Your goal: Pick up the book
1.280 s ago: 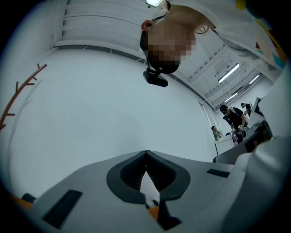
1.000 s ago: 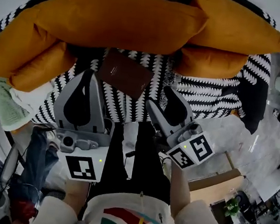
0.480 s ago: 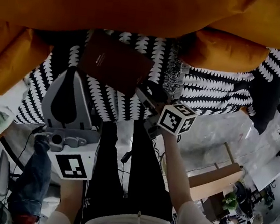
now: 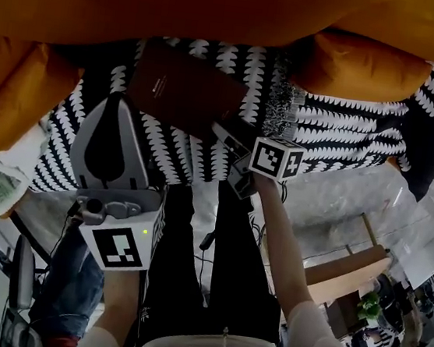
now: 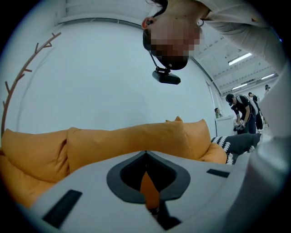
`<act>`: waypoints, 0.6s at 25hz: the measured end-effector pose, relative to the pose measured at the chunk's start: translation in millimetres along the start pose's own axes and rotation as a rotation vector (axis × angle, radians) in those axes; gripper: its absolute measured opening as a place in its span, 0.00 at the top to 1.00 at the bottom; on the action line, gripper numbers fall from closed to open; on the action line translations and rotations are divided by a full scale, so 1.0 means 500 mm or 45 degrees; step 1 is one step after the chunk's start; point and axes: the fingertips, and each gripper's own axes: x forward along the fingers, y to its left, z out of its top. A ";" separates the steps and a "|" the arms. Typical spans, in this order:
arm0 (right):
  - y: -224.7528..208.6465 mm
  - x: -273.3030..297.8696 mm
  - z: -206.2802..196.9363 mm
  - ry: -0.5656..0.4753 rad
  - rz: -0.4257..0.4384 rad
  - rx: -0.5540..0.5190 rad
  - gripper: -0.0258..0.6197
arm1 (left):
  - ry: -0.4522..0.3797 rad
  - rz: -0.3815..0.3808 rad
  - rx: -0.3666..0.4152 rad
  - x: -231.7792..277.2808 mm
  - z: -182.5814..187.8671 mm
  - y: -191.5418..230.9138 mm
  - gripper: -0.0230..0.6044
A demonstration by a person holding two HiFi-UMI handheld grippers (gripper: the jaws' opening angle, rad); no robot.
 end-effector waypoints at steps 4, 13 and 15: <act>-0.006 0.006 0.003 -0.002 0.008 0.033 0.56 | 0.031 0.001 -0.004 -0.010 -0.016 0.003 0.96; 0.044 0.056 0.023 -0.014 0.160 0.148 0.56 | 0.042 0.061 0.038 -0.019 -0.022 0.031 0.96; 0.067 0.087 0.021 0.022 0.191 0.107 0.56 | 0.049 0.068 0.041 -0.021 -0.023 0.037 0.96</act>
